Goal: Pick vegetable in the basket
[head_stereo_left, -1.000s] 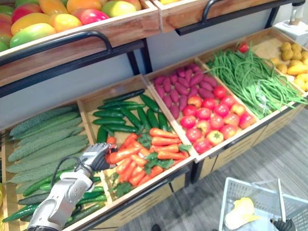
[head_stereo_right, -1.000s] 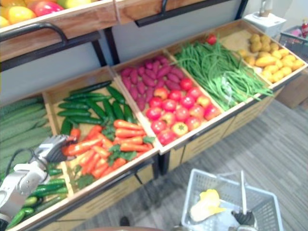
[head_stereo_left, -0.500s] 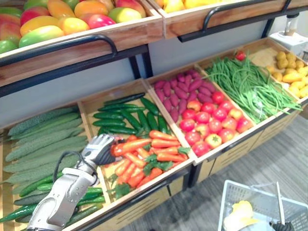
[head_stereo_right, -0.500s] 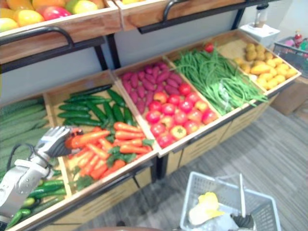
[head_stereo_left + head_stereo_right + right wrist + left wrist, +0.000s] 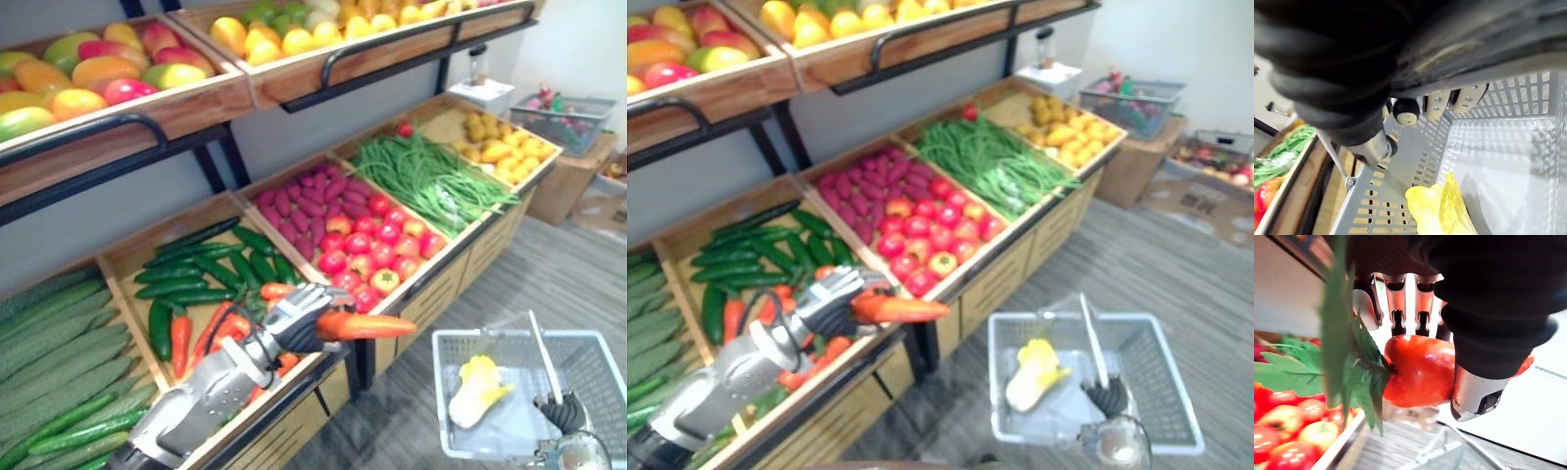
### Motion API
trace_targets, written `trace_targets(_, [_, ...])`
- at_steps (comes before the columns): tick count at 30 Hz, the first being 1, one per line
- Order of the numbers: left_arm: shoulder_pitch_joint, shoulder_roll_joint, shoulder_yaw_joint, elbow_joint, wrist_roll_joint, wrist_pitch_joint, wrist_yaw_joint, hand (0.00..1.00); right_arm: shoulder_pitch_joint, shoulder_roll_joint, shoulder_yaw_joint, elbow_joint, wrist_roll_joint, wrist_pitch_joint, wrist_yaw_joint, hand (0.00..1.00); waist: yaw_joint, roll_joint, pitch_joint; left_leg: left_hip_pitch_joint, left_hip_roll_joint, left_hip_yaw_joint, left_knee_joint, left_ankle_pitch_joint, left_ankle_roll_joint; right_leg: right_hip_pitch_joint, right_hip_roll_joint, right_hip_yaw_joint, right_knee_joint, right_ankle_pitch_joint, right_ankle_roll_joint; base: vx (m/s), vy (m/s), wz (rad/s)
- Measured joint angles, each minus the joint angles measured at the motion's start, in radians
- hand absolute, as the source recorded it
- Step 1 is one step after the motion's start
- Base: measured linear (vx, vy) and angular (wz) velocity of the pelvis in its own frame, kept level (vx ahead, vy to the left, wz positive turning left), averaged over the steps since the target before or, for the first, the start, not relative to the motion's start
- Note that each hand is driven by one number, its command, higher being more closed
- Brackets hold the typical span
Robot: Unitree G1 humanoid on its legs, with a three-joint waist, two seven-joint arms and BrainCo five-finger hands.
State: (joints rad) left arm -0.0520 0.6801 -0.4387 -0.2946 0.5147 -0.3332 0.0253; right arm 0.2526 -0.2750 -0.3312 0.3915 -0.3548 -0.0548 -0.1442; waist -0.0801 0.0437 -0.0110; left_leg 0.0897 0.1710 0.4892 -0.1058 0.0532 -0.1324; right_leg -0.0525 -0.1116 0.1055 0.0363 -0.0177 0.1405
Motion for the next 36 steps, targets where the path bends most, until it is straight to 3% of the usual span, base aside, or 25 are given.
trace_targets(6, [-0.131,-0.122,-0.194,0.094,0.000,-0.025,-0.015,1.00,0.037,-0.003,0.065,-0.214,0.001,-0.010,0.005,1.00,-0.029,0.003,-0.002,0.017,-0.001,0.108,0.001,-0.015,-0.011,-0.052,0.017,0.100,0.005,0.018,0.016,-0.02,0.003,-0.49])
trace_targets(11, [-0.229,-0.233,-0.292,0.242,0.002,-0.011,-0.033,1.00,0.098,-0.003,0.114,-0.328,0.011,-0.022,0.035,1.00,-0.061,0.006,-0.003,0.041,0.000,0.167,0.004,-0.031,-0.020,-0.061,0.032,0.158,0.008,0.025,0.011,0.04,0.002,-0.39])
trace_targets(19, [-0.360,-0.440,-0.343,0.521,0.020,0.047,-0.033,1.00,0.147,-0.001,0.194,-0.434,0.051,-0.023,0.097,1.00,-0.110,0.008,0.000,0.062,0.003,0.220,0.006,-0.046,-0.027,-0.069,0.042,0.200,0.016,0.027,0.014,0.04,-0.013,-0.18])
trace_targets(25, [-0.402,-0.551,-0.363,0.670,0.063,0.093,-0.030,1.00,0.166,0.001,0.227,-0.479,0.052,-0.023,0.105,1.00,-0.110,0.009,0.002,0.072,0.006,0.242,0.006,-0.059,-0.037,-0.069,0.043,0.212,0.016,0.026,0.014,0.00,-0.015,-0.08])
trace_targets(31, [-0.420,-0.618,-0.385,0.746,0.131,0.097,-0.030,1.00,0.173,0.001,0.237,-0.482,0.060,-0.023,0.107,1.00,-0.109,0.007,0.004,0.071,0.009,0.237,0.000,-0.060,-0.038,-0.069,0.037,0.200,0.016,0.021,0.013,0.01,-0.025,0.04])
trace_targets(32, [-0.420,-0.625,-0.389,0.766,0.137,0.098,-0.030,0.00,0.173,0.002,0.239,-0.482,0.060,-0.023,0.107,1.00,-0.110,0.007,0.005,0.070,0.009,0.235,0.000,-0.059,-0.036,-0.068,0.036,0.196,0.016,0.020,0.013,0.02,-0.031,0.05])
trace_targets(36, [-0.420,-0.641,-0.394,0.804,0.164,0.104,-0.030,0.00,0.173,0.008,0.242,-0.481,0.060,-0.023,0.107,1.00,-0.111,0.000,0.009,0.067,0.009,0.222,0.000,-0.056,-0.032,-0.068,0.032,0.182,0.015,0.019,0.013,0.02,-0.027,0.09])
